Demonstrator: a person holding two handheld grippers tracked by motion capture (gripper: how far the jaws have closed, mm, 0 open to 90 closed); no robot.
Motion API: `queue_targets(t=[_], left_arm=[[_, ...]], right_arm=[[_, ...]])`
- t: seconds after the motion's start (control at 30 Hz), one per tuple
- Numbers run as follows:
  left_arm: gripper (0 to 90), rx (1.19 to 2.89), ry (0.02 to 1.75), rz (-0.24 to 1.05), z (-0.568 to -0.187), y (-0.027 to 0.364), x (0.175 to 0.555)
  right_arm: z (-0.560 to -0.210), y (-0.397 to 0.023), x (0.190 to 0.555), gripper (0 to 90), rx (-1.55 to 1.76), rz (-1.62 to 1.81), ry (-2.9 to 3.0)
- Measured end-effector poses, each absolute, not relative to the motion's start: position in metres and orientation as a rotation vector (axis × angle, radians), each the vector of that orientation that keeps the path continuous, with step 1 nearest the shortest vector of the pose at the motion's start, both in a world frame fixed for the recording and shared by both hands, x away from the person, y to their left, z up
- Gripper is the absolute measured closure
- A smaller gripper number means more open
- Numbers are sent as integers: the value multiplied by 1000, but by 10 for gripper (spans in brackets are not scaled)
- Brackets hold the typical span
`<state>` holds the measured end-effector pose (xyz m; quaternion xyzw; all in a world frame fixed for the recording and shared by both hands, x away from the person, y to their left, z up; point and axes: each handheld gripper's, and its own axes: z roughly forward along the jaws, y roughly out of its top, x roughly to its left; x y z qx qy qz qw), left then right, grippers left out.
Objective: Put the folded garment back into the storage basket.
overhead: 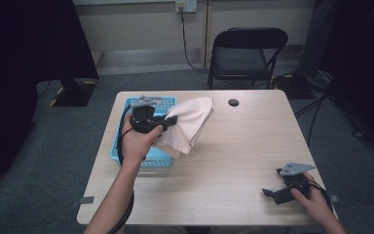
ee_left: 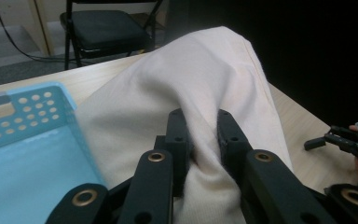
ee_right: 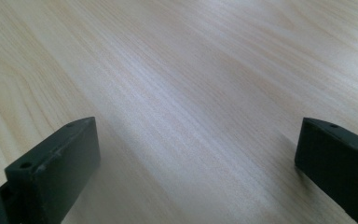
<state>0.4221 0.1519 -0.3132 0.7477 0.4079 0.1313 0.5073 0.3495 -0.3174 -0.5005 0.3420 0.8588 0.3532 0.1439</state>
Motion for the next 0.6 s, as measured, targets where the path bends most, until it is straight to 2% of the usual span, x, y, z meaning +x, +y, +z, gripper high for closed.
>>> queue_targets(t=[0.6], left_arm=[[786,1762,1066,398,-317,178,430]], right_arm=[[-500,-317,349,0,987,1018,2476]])
